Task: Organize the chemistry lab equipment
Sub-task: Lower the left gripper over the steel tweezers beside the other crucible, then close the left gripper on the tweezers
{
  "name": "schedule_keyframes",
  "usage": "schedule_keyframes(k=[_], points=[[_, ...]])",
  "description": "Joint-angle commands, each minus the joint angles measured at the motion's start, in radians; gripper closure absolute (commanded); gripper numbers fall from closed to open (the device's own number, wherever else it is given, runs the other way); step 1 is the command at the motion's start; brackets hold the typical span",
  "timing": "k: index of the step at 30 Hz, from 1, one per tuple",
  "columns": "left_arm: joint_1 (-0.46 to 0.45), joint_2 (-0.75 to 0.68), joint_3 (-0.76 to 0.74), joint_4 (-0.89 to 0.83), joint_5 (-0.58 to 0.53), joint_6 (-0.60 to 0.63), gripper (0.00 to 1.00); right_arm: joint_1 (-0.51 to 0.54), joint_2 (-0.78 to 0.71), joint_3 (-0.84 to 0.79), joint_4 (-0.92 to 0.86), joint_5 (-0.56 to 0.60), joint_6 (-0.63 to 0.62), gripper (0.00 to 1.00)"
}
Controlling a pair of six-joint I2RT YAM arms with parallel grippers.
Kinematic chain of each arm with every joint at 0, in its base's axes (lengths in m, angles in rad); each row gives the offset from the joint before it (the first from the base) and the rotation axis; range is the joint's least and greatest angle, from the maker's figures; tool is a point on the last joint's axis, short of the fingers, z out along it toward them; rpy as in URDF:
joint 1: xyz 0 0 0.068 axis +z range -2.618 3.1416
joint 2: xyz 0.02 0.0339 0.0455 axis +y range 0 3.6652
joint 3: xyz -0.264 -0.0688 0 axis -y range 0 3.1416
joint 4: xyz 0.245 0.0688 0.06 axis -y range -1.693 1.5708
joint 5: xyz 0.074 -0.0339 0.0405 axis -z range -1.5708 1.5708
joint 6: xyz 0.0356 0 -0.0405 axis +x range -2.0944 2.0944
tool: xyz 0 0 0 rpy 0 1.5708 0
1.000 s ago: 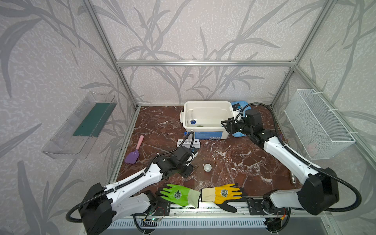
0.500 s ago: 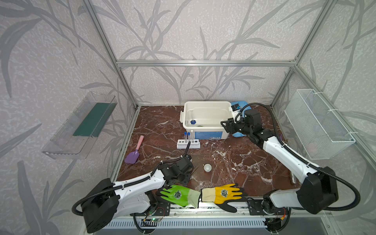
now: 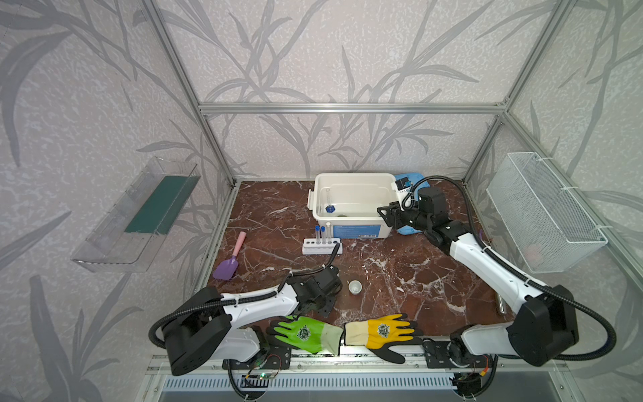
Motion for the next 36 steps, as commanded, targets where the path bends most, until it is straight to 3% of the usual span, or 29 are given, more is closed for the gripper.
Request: schedule_keyframes(k=[1, 12, 20, 31, 36], points=[[-0.003, 0.017, 0.000, -0.012, 0.003, -0.010, 0.68, 0.003, 0.006, -0.003, 0.019, -0.006, -0.007, 0.43], [-0.003, 0.021, -0.014, -0.012, 0.005, -0.039, 0.86, 0.003, 0.010, -0.019, 0.040, -0.003, 0.002, 0.42], [-0.003, 0.021, -0.004, -0.018, -0.006, -0.032, 0.92, 0.003, 0.003, -0.028, 0.041, 0.012, -0.001, 0.43], [-0.003, 0.073, 0.062, 0.004, -0.040, -0.007, 0.94, 0.003, 0.009, -0.033, 0.047, 0.017, 0.000, 0.43], [-0.002, 0.113, 0.087, 0.007, -0.037, -0.001, 0.80, 0.003, 0.008, -0.034, 0.049, 0.015, 0.000, 0.43]])
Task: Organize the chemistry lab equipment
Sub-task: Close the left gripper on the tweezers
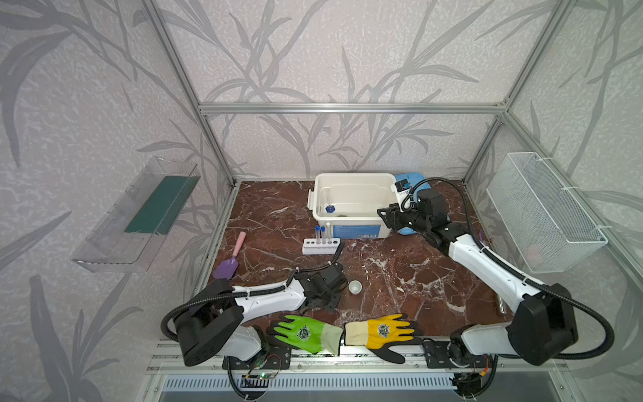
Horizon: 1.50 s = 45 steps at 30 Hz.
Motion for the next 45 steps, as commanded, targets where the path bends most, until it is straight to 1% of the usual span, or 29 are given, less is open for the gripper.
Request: schedule_keyframes(k=[1, 4, 9, 15, 20, 24, 29, 33, 35, 37, 41, 43, 45], points=[[-0.001, 0.025, 0.018, -0.012, -0.011, -0.007, 0.77, 0.003, 0.002, -0.008, 0.021, 0.009, -0.003, 0.43], [-0.001, 0.006, -0.002, -0.023, -0.002, -0.030, 0.74, 0.003, -0.001, -0.011, 0.021, 0.010, -0.004, 0.43], [-0.001, -0.064, -0.030, -0.073, 0.004, -0.057, 0.74, 0.003, 0.003, -0.009, 0.025, 0.005, -0.001, 0.43], [-0.003, -0.068, -0.047, -0.084, 0.017, -0.071, 0.76, 0.003, 0.018, -0.008, 0.037, -0.008, 0.009, 0.43], [-0.009, -0.051, -0.038, -0.102, 0.037, -0.069, 0.80, 0.003, 0.015, -0.005, 0.029, 0.000, 0.004, 0.43], [-0.012, -0.038, -0.038, -0.091, 0.040, -0.071, 0.87, 0.003, 0.019, -0.008, 0.034, 0.002, 0.008, 0.43], [-0.021, -0.002, -0.027, -0.081, 0.059, -0.065, 0.91, 0.003, 0.019, -0.006, 0.035, 0.006, 0.006, 0.43], [-0.023, 0.004, -0.027, -0.074, 0.064, -0.065, 0.97, 0.003, 0.016, -0.012, 0.033, 0.014, 0.006, 0.43], [-0.023, 0.001, -0.023, -0.080, 0.059, -0.063, 1.00, 0.003, 0.014, -0.018, 0.037, 0.019, 0.006, 0.43], [-0.023, -0.013, -0.008, -0.096, 0.046, -0.058, 1.00, 0.003, 0.013, -0.020, 0.035, 0.022, 0.006, 0.43], [-0.021, -0.075, 0.051, -0.166, -0.036, -0.044, 1.00, 0.003, 0.011, -0.019, 0.037, 0.023, 0.004, 0.43], [-0.012, -0.097, 0.095, -0.219, -0.060, -0.008, 1.00, 0.003, 0.011, -0.020, 0.040, 0.022, 0.006, 0.43], [0.006, -0.109, 0.150, -0.273, -0.059, 0.030, 1.00, 0.002, 0.011, -0.024, 0.045, 0.020, 0.009, 0.43]])
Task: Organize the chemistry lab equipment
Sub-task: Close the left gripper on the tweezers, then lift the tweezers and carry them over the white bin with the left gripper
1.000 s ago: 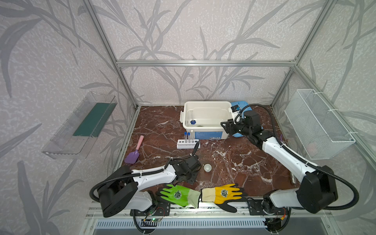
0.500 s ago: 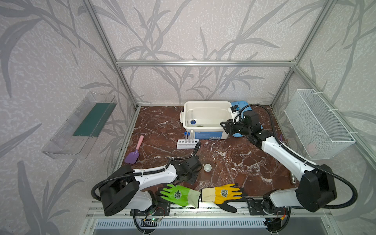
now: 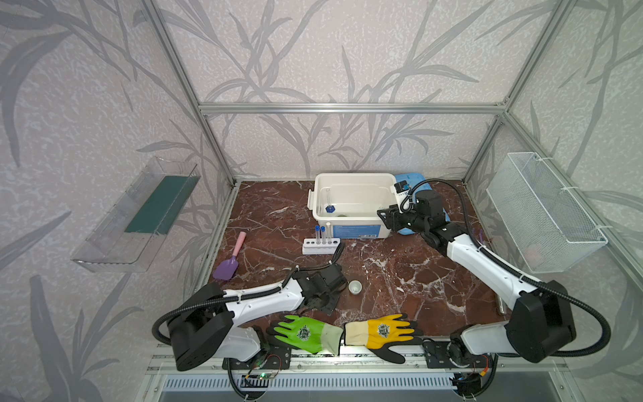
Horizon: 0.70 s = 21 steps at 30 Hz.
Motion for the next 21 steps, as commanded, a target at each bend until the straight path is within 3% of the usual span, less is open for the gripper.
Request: schedule_keyframes(k=[1, 12, 21], points=[[0.022, -0.045, 0.101, -0.117, -0.049, 0.068, 1.00, 0.003, -0.006, -0.011, 0.028, 0.005, 0.007, 0.43], [0.094, -0.097, 0.394, -0.268, -0.045, 0.193, 1.00, 0.001, -0.020, -0.027, 0.032, 0.016, 0.003, 0.43], [0.295, 0.007, 0.783, -0.463, -0.017, 0.342, 1.00, -0.015, -0.049, -0.045, 0.038, 0.010, 0.006, 0.43]])
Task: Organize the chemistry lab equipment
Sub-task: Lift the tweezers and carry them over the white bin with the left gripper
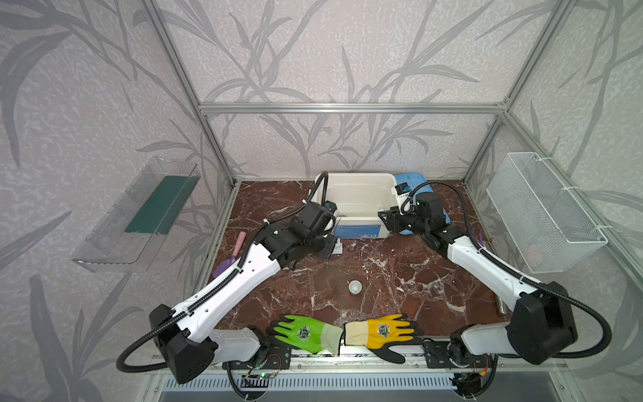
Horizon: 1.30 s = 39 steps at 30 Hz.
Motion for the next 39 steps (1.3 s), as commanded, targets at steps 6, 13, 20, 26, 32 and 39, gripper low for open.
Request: schedule_keyframes(k=[6, 13, 20, 26, 32, 39], points=[[0.091, 0.270, 0.400, -0.128, -0.001, 0.179, 1.00, -0.011, -0.027, 0.005, 0.022, -0.022, 0.011, 0.43], [0.129, 0.560, 0.765, -0.185, 0.030, 0.143, 1.00, -0.014, -0.027, 0.013, 0.021, -0.033, 0.009, 0.43], [0.136, 0.820, 1.059, -0.231, 0.049, 0.056, 1.00, -0.028, -0.028, 0.004, 0.030, -0.043, 0.017, 0.43], [0.144, 0.922, 1.101, -0.211, 0.053, -0.066, 1.00, -0.041, -0.037, 0.002, 0.028, -0.040, 0.019, 0.43], [0.146, 0.953, 1.079, -0.175, 0.055, -0.155, 1.00, -0.045, -0.032, 0.000, 0.029, -0.038, 0.024, 0.43], [0.146, 1.005, 1.084, -0.170, 0.001, -0.211, 1.00, -0.045, -0.026, -0.003, 0.031, -0.039, 0.031, 0.43]])
